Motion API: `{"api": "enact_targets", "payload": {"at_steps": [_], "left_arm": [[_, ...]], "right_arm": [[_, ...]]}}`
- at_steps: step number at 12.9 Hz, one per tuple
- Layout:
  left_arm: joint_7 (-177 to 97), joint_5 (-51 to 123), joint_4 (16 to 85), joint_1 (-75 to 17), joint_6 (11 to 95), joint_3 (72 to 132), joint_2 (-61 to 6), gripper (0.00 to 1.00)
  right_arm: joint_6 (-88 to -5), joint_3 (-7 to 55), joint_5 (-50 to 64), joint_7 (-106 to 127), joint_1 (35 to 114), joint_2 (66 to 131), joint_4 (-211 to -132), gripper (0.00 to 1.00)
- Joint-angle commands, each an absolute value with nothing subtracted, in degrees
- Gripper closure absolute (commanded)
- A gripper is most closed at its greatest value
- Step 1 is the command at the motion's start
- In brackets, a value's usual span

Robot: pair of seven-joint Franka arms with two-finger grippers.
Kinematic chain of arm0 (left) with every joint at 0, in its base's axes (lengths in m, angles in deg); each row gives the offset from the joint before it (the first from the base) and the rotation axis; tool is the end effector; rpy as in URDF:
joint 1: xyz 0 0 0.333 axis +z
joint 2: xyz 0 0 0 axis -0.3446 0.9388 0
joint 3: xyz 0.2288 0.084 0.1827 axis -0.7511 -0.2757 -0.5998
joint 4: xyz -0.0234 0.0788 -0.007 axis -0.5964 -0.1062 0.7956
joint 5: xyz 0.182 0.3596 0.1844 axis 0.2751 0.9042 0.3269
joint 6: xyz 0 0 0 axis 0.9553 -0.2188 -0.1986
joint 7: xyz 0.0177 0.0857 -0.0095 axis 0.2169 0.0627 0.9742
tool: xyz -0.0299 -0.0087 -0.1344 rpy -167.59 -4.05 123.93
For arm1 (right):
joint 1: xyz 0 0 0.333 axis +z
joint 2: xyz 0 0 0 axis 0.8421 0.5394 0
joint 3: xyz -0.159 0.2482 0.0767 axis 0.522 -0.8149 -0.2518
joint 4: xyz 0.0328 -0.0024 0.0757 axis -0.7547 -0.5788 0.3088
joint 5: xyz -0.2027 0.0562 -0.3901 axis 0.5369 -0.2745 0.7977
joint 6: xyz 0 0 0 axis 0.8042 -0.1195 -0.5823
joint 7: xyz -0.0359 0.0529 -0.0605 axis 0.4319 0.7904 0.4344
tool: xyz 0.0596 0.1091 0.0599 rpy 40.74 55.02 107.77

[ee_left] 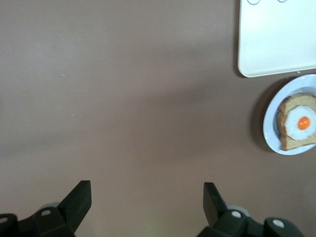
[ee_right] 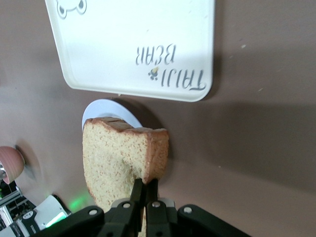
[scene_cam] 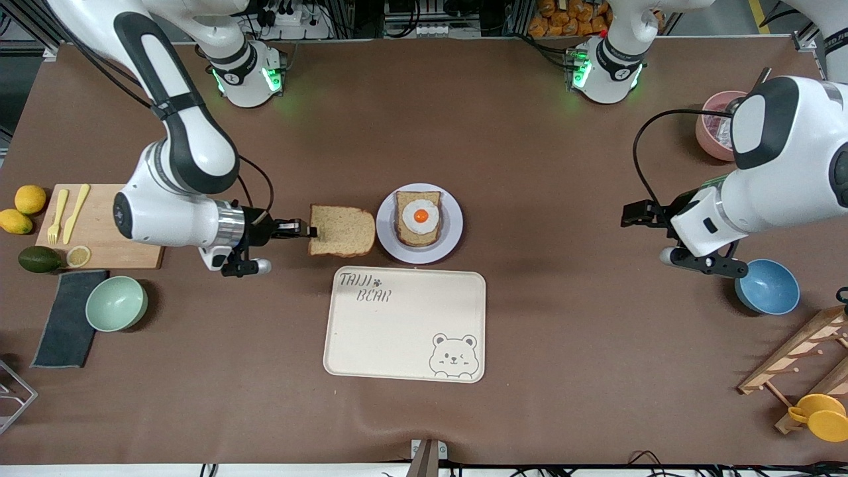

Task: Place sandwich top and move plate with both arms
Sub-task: 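Carry the bread with the right gripper onto the egg toast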

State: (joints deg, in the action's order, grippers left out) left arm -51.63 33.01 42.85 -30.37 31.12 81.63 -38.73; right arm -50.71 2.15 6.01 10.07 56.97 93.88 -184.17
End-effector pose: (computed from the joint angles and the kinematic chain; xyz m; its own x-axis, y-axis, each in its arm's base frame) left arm 0.6466 -0.1191 0.4125 0.9634 -0.1995 -0.1788 -0.1609 -0.9646 0.2092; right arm 0.5960 0.2197 0.2501 0.9726 0.0523 -0.2267 -0.0889 -0.8169 -0.5699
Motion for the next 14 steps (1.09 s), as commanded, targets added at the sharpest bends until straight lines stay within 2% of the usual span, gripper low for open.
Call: {"api": "enact_targets", "payload": {"at_steps": [1, 3, 10, 14], "left_arm": [[-54.54, 28.78, 45.95, -29.21, 31.14, 81.82, -39.08, 0.0], [-55.68, 25.8, 47.89, -29.03, 31.14, 81.82, -38.47, 0.0], [-58.15, 13.59, 48.95, -29.12, 32.8, 81.82, -31.01, 0.0], [-63.68, 4.52, 51.32, -29.47, 33.85, 81.82, -27.66, 0.0]], "right_arm": [[-56.31, -2.03, 6.0, 12.38, 56.65, 95.09, -185.9, 1.0], [-62.3, -4.85, 6.09, 15.89, 57.97, 96.76, -186.53, 1.0], [-73.91, -5.04, 6.09, 22.05, 67.45, 99.93, -189.34, 1.0], [-75.95, -5.04, 6.09, 24.7, 69.66, 101.34, -189.69, 1.0]]}}
